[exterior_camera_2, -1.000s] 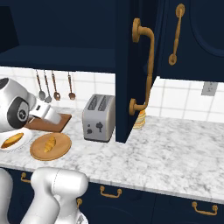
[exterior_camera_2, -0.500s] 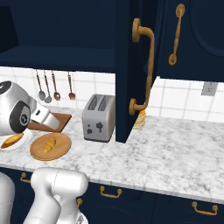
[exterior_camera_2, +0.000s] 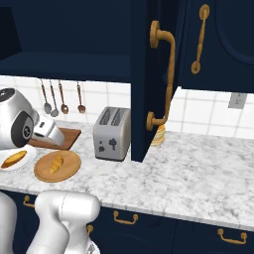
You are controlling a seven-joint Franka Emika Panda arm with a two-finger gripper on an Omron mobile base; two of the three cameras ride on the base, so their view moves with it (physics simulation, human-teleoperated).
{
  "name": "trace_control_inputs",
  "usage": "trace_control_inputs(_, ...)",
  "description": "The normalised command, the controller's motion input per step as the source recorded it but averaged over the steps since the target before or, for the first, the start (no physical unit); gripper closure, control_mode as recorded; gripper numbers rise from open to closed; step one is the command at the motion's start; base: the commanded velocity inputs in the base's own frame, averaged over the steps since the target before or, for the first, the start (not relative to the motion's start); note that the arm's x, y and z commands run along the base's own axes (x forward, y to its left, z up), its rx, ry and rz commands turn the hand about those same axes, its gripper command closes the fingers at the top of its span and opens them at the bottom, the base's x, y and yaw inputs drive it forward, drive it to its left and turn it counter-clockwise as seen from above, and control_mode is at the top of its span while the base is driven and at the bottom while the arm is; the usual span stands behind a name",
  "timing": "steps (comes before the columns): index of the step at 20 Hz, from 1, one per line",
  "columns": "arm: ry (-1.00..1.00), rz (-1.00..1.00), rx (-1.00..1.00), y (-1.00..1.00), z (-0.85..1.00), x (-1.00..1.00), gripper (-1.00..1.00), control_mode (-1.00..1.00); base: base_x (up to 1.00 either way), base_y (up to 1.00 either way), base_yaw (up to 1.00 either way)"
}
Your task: From the different types of pastries on the counter, select a croissant and place it on the cutting board. Then retrieve a jar of jam from the cabinet and place it alongside the croissant on the cutting board.
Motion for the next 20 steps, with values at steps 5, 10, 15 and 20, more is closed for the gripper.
trace_control_inputs(5,-0.07,0.07,0.02,0.06,-0.54,-0.57,-1.0,-1.0,0.0,0.0,0.0)
trace_control_inputs(10,-0.03,0.01,0.01,0.14,-0.13,-0.14,-1.0,-1.0,0.0,0.0,0.0)
trace_control_inputs(15,0.1,0.06,0.0,0.34,0.06,0.26,-1.0,-1.0,0.0,0.0,0.0)
trace_control_inputs(20,0.08,0.05,0.0,0.47,-0.16,0.28,-1.0,-1.0,0.0,0.0,0.0)
